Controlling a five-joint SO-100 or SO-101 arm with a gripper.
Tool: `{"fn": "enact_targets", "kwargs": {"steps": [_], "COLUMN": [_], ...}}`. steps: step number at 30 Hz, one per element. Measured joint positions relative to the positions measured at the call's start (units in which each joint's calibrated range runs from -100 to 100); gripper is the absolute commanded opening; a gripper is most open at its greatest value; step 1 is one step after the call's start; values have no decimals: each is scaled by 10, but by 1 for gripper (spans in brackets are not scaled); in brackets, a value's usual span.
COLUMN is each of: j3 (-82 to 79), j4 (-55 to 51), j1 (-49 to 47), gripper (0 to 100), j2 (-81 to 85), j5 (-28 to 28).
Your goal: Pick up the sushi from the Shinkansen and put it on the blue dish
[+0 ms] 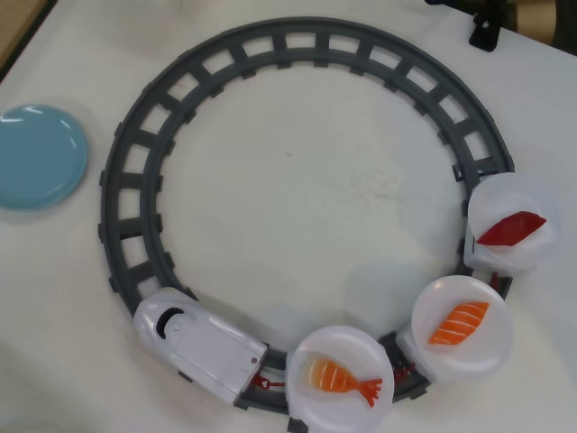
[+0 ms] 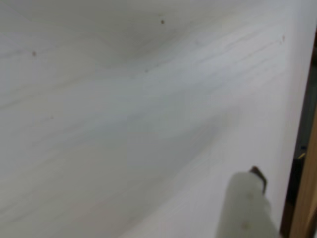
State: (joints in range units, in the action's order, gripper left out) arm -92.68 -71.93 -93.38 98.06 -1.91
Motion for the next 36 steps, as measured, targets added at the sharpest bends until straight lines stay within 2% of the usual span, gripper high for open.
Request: {"fn": "enact_targets", "kwargs": {"steps": [5,8,25,31,36], "j3": [57,115,591,720,750], "j4": [-8,-10,18,-35,-52], "j1": [2,38,431,564,700], "gripper": [20,20,20,20,20], "j2": [-1,-15,-434,-458,-452], "j5": [-4,-5,-5,-5,-5]}}
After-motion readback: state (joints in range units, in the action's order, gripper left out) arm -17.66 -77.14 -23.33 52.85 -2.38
